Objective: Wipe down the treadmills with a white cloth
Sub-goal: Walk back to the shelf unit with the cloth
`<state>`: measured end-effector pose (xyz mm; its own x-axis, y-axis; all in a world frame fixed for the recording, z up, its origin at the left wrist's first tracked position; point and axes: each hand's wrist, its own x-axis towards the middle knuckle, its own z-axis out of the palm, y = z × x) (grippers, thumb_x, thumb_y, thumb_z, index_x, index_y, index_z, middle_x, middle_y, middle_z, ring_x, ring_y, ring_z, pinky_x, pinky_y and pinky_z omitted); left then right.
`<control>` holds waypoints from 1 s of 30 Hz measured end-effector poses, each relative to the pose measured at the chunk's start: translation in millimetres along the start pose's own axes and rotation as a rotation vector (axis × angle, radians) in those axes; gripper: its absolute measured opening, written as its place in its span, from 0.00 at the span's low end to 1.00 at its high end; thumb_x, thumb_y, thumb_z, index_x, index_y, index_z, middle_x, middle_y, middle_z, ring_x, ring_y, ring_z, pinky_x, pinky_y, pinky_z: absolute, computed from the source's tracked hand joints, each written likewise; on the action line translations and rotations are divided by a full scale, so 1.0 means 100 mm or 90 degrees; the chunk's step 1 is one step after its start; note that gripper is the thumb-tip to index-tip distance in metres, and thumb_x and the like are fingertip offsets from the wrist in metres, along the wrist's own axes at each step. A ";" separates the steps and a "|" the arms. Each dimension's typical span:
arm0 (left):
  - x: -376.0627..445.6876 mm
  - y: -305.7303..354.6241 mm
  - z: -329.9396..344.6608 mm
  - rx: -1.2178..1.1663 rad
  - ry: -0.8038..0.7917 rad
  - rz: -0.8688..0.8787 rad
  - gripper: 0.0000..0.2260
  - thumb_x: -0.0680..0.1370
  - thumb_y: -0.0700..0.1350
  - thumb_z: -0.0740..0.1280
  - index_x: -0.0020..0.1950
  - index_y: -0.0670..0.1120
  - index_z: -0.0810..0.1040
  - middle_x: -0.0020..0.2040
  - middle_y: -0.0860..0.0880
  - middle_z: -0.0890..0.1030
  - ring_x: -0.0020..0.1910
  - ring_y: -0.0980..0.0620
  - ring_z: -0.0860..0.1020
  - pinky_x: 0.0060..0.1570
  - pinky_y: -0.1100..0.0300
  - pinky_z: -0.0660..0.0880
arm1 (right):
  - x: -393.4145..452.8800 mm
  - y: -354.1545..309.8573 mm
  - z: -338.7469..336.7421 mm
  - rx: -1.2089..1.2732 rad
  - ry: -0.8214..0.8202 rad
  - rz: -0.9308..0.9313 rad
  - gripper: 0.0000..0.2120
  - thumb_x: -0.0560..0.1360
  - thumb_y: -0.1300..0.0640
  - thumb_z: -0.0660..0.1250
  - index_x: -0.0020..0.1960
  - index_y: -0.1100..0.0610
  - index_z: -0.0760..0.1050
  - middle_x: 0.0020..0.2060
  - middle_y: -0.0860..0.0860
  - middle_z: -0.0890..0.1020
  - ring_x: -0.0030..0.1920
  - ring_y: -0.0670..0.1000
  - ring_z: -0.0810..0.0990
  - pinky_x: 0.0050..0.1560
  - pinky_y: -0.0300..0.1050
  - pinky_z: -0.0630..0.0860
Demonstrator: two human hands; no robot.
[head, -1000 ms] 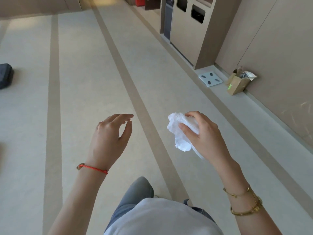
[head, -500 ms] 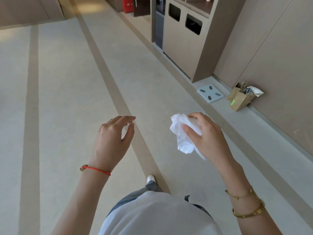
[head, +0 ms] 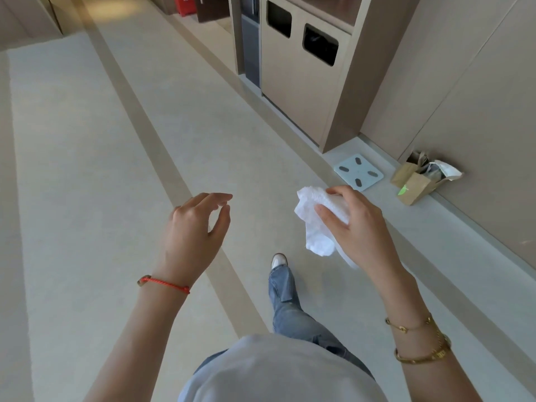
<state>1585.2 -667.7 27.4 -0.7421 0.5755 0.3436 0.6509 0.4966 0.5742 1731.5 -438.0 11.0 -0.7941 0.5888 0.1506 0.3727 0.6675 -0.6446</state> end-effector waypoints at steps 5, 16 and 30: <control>1.16 -0.38 0.35 -0.003 0.007 -0.007 0.09 0.79 0.39 0.66 0.57 0.42 0.82 0.49 0.47 0.84 0.49 0.47 0.83 0.49 0.48 0.79 | 1.24 0.12 0.23 0.003 -0.006 0.000 0.18 0.76 0.38 0.61 0.61 0.46 0.72 0.51 0.40 0.76 0.51 0.45 0.76 0.47 0.45 0.76; 3.77 -1.08 0.82 0.002 0.049 -0.018 0.09 0.79 0.39 0.66 0.57 0.43 0.82 0.49 0.48 0.84 0.48 0.48 0.83 0.48 0.50 0.80 | 4.10 0.05 0.50 -0.025 -0.043 -0.051 0.18 0.76 0.36 0.60 0.61 0.45 0.72 0.53 0.40 0.79 0.51 0.43 0.77 0.46 0.38 0.72; 6.98 -2.11 1.57 -0.042 -0.039 0.051 0.09 0.79 0.39 0.66 0.58 0.43 0.82 0.49 0.48 0.84 0.47 0.49 0.83 0.49 0.51 0.79 | 7.07 0.25 1.22 -0.038 0.009 0.030 0.17 0.77 0.39 0.61 0.60 0.46 0.72 0.51 0.42 0.79 0.50 0.46 0.77 0.47 0.42 0.74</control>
<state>955.1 -268.7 29.6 -0.6762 0.6508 0.3454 0.6939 0.4050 0.5954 1120.7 -60.0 9.9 -0.7683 0.6261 0.1329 0.4371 0.6649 -0.6057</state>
